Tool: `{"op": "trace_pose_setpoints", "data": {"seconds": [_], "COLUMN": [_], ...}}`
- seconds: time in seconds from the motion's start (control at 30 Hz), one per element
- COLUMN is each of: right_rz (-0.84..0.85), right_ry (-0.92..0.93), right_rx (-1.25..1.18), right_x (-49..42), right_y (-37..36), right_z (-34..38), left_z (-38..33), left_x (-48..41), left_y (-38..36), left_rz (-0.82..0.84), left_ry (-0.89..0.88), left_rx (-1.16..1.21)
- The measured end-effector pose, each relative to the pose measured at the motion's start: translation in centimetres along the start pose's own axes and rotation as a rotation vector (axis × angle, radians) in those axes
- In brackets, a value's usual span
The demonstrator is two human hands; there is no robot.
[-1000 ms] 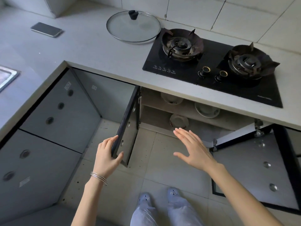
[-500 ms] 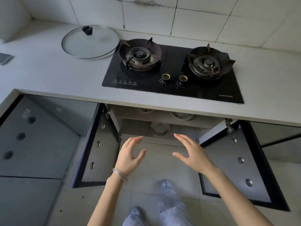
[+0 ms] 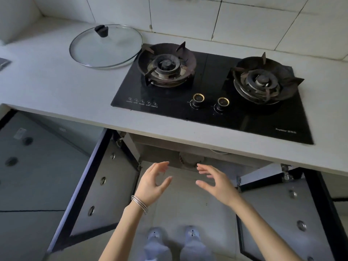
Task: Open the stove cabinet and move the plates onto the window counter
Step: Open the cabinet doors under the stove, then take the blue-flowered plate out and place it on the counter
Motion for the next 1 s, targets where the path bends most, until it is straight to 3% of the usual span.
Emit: {"op": "trace_pose_setpoints", "data": {"seconds": [0.2, 0.53, 0.7, 0.87, 1.0], "right_rz": [-0.085, -0.201, -0.280, -0.541, -0.631], "right_ry": [0.015, 0.159, 0.260, 0.444, 0.502], "right_rx": [-0.090, -0.196, -0.046, 0.400, 0.534], "right_x": [-8.3, -23.2, -29.7, -33.5, -35.3], "right_y": [-4.3, -9.3, -9.9, -10.1, -9.8], "right_z": [-5.3, -14.8, -17.5, -18.6, -18.8], "left_z": [10.4, 26.3, 31.3, 34.6, 35.5], "left_x": [-2.2, -7.1, -9.5, -11.4, -12.8], "left_y": [-4.2, -11.0, -12.8, -14.0, -14.2], "left_rz": [0.036, -0.130, -0.135, -0.118, -0.113], "left_ry": [-0.105, -0.212, -0.332, -0.499, -0.530], "left_rx": [-0.147, -0.187, -0.372, -0.808, -0.958]}}
Point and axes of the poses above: each hand's wrist, its own x-axis away from the middle knuckle, its own y-axis out of the back of the hand, z = x × y, the point moved 6 cm from there along -x, towards the middle knuckle, and after that the axes turned 14 degrees about -y, right-handed, at the moved point
